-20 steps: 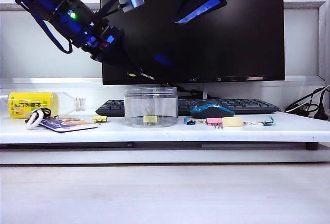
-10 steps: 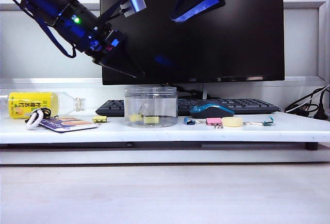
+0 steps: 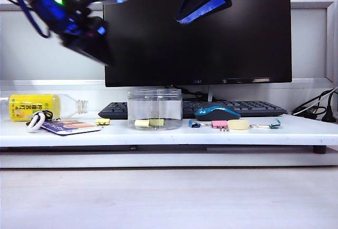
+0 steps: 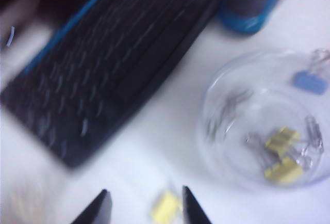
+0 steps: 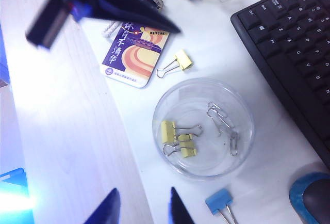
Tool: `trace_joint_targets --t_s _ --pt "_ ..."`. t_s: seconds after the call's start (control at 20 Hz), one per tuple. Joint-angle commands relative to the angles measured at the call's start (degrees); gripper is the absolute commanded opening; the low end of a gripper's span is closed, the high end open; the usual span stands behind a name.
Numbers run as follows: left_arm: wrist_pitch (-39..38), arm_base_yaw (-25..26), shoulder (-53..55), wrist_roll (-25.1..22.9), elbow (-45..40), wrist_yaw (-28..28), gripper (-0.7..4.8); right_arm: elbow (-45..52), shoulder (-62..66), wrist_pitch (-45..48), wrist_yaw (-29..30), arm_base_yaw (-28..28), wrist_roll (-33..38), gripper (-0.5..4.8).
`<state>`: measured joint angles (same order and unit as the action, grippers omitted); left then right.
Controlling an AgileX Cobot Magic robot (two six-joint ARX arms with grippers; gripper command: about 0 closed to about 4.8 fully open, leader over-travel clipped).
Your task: Pick up the clips with the largest number of clips of the same color on the table and place them in a round transparent plastic box.
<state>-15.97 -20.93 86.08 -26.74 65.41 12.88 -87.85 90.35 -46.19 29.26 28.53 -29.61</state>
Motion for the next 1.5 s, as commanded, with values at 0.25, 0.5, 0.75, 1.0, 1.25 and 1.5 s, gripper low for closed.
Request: trace_joint_targets --t_s 0.25,0.5,0.75,1.0,1.25,1.5 --pt "-6.73 -0.37 3.26 25.33 -0.07 -11.56 3.77 1.62 -0.26 1.31 3.17 0.11 1.01 1.26" --pt "-6.62 -0.76 5.29 35.93 -0.07 -12.85 3.70 2.51 -0.26 1.20 4.35 0.11 1.18 1.26" --pt "-6.58 -2.54 6.40 42.16 -0.09 -12.26 3.67 2.51 -0.26 1.44 5.84 0.17 1.40 1.26" --pt "-4.79 -6.14 8.31 44.13 -0.09 -15.93 2.80 2.51 -0.26 1.42 5.88 0.50 1.57 1.26" --pt "-5.18 -6.78 10.32 44.39 -0.09 -19.54 2.81 2.51 -0.28 1.42 7.13 0.55 2.21 1.26" --pt "-2.99 -6.78 10.58 45.64 -0.09 -21.27 2.81 2.51 -0.28 1.42 7.13 0.55 2.21 1.26"
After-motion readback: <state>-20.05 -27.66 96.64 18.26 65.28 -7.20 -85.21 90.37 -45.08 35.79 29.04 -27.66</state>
